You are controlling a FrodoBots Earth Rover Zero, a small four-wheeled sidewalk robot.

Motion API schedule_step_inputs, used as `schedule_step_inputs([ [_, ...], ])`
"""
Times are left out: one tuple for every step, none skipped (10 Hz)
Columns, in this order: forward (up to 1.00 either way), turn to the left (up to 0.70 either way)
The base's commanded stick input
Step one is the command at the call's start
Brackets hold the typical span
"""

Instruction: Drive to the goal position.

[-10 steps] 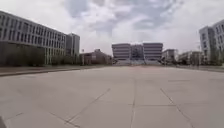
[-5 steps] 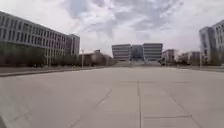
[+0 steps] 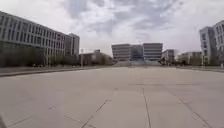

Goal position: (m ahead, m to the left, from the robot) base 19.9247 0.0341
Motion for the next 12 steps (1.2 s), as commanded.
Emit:
schedule_step_inputs([
  [0.70,0.00],
  [0.70,0.00],
  [0.70,0.00],
  [0.70,0.00],
  [0.70,0.00],
  [0.70,0.00],
  [0.70,0.00],
  [0.70,0.00],
  [0.70,0.00],
  [0.70,0.00],
  [0.70,0.00],
  [0.70,0.00],
])
